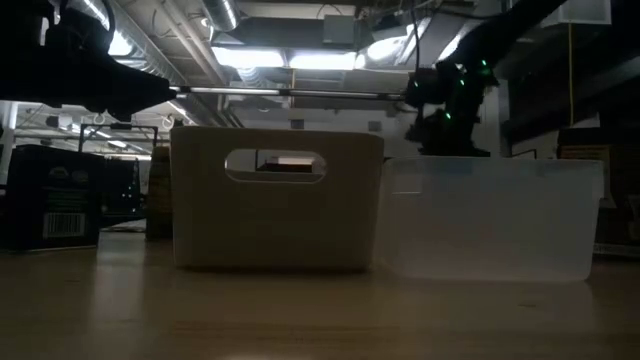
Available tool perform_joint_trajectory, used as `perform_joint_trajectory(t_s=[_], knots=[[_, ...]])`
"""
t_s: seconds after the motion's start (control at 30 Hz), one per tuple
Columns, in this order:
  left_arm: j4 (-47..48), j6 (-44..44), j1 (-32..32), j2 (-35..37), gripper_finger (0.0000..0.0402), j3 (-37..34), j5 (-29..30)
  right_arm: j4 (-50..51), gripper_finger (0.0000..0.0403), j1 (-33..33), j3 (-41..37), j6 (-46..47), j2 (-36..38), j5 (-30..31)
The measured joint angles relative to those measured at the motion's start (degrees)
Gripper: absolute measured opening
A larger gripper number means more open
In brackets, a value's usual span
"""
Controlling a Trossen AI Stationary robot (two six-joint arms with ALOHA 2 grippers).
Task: Sort spices by type
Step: Put the top right brown seasoning bottle into the black bin
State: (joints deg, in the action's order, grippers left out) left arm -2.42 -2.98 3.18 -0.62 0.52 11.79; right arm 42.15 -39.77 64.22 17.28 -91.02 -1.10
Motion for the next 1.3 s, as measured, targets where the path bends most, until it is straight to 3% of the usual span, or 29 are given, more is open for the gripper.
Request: perform_joint_trajectory(t_s=[0.37, 0.67, 0.97, 1.3], knots=[[0.0, 0.0, 0.0, 0.0, 0.0166, 0.0, 0.0, 0.3, 0.0186, 0.0, 15.1, -1.5, 0.0, 0.0], [0.0, 0.0, 0.0, 0.0, 0.0166, 0.0, 0.0, -5.5, 0.0186, 1.9, 15.3, -2.5, -1.8, -3.5], [0.0, 0.0, 0.0, 0.0, 0.0166, 0.0, 0.0, -13.1, 0.0186, 7.3, 15.3, -5.9, -9.2, -3.6], [0.0, 0.0, 0.0, 0.0, 0.0166, 0.0, 0.0, -16.8, 0.0196, 7.9, 15.3, -7.7, -16.8, -4.9]])
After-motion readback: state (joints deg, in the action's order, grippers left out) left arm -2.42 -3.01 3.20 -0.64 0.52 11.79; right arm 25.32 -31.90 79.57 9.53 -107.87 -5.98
